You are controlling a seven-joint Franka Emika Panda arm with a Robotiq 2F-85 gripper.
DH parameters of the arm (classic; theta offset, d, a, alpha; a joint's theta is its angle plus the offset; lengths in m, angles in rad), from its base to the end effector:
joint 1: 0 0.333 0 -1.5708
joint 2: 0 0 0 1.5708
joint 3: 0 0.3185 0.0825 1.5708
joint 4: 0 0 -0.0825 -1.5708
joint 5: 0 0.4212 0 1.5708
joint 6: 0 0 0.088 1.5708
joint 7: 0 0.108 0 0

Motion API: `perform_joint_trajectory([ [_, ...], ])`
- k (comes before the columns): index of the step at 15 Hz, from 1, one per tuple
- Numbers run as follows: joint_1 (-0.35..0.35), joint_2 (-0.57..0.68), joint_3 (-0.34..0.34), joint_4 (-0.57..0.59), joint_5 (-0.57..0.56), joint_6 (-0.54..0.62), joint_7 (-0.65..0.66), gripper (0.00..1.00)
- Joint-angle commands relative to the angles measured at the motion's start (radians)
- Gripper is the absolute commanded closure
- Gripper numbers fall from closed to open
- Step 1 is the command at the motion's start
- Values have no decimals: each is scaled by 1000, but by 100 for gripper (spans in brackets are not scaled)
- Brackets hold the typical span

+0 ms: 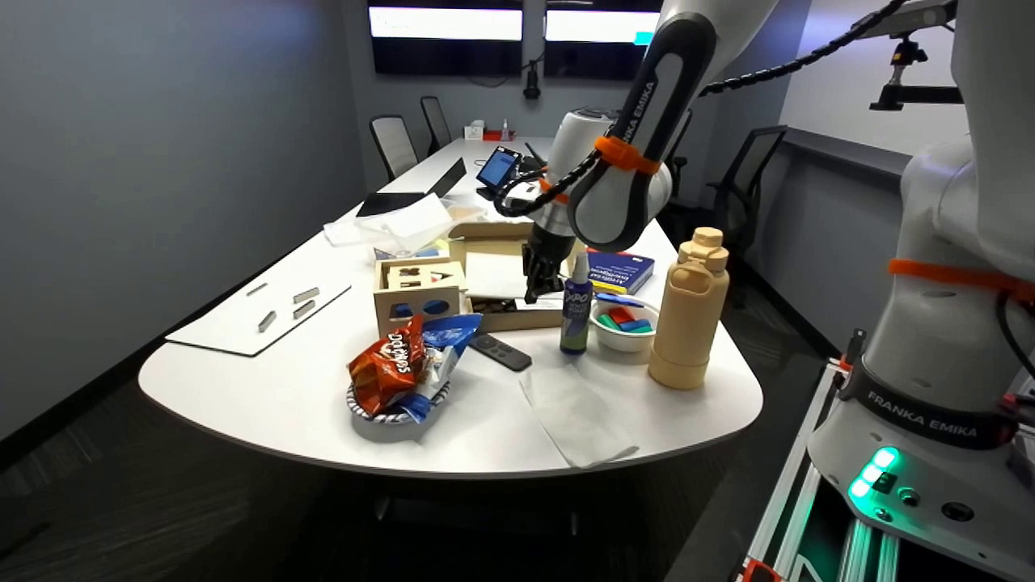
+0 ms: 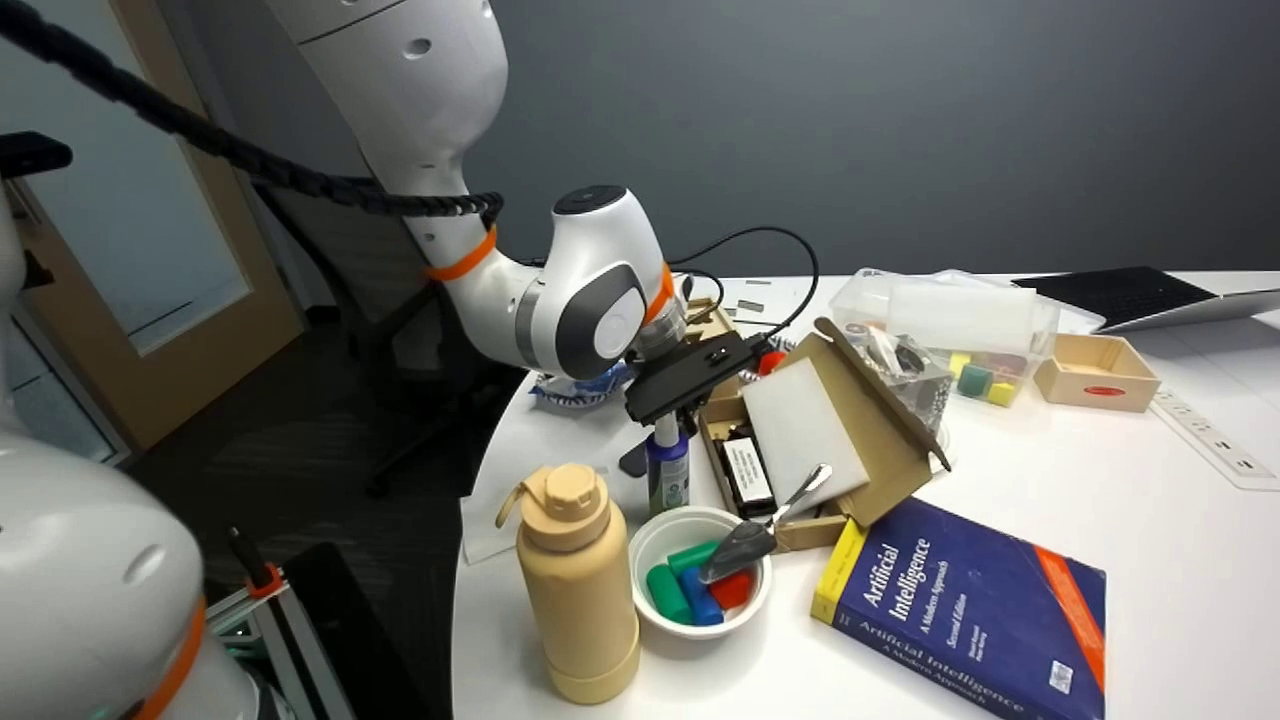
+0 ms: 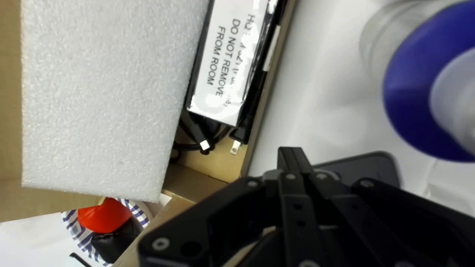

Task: Press a button on the remote

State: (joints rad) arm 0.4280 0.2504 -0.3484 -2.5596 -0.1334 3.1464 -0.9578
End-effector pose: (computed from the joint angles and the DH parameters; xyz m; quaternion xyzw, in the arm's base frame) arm 0.4923 0.0433 0.1832 0.8131 0.5539 0.1331 0.1200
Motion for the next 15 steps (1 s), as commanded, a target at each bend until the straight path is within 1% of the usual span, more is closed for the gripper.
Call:
perform_joint_trajectory([
  [1, 198, 55, -129, 60, -29, -29, 96, 100],
  [2, 238, 58, -143, 63, -23, -45, 108, 100],
  [4, 331, 80, -196, 80, -29, -63, 145, 100],
  [6, 409, 103, -243, 100, -32, -93, 180, 100],
  [9, 475, 131, -274, 124, -23, -124, 204, 100],
  [12, 481, 163, -263, 149, -6, -126, 207, 100],
  [13, 389, 153, -194, 163, -148, -130, 315, 100],
  [15, 350, 175, -162, 190, -216, -139, 379, 100],
])
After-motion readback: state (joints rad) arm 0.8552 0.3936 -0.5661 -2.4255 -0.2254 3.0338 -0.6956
